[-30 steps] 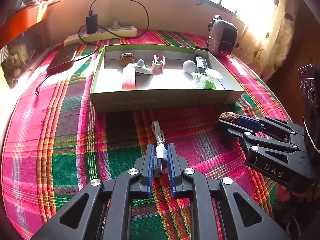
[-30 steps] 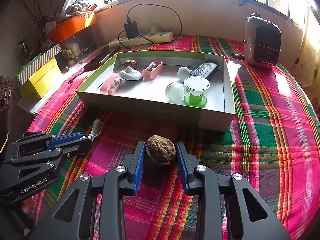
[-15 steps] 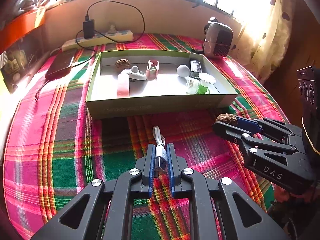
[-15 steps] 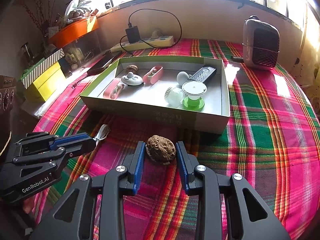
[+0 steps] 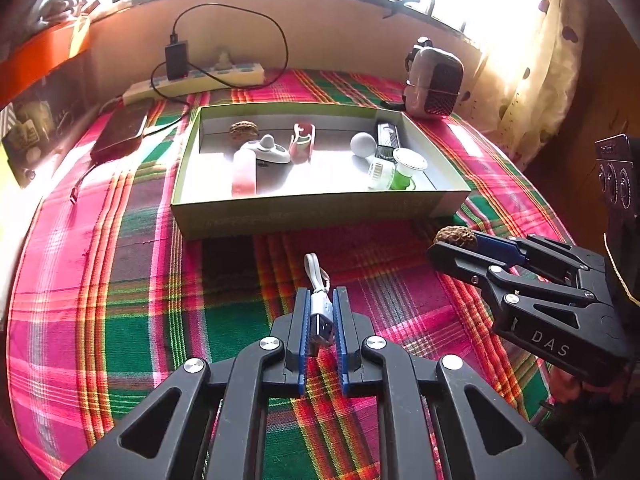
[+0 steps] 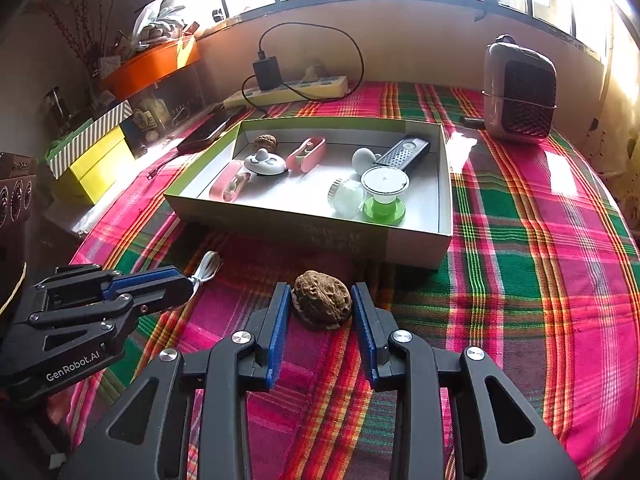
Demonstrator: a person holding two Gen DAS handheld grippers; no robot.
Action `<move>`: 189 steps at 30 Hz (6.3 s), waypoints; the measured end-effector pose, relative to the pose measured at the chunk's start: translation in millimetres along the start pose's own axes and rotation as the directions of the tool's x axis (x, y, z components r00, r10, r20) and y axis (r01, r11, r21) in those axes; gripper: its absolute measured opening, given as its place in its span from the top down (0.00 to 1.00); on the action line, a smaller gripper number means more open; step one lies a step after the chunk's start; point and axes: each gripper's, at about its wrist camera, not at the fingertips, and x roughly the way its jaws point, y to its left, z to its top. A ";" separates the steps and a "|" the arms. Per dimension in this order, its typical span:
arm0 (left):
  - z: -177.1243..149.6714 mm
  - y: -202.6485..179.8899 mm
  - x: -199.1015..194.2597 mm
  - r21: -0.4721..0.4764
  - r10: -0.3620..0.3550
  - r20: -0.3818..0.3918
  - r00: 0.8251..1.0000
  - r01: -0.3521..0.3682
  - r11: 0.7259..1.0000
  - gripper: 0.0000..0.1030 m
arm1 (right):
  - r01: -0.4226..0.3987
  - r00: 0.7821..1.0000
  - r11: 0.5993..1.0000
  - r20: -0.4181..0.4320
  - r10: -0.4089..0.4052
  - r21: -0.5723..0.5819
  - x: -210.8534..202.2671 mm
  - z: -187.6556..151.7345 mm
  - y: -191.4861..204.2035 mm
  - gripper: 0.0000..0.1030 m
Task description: Organize objects
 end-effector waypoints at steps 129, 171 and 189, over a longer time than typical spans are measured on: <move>81.3 -22.2 38.9 -0.024 0.135 0.073 0.988 -0.134 0.991 0.77 | 0.098 0.995 0.995 0.013 -0.097 -0.014 36.2 103.2 -10.4 0.56; -3.5 -61.4 31.6 -0.012 0.240 -0.008 0.971 -0.240 0.971 0.77 | 0.230 0.970 0.973 -0.084 -0.227 0.033 -6.3 -23.2 -15.2 0.47; -9.6 -66.7 29.0 -0.075 0.285 0.003 0.959 -0.284 0.956 0.76 | 0.286 0.957 0.954 -0.081 -0.279 0.092 -16.6 -34.8 -19.5 0.38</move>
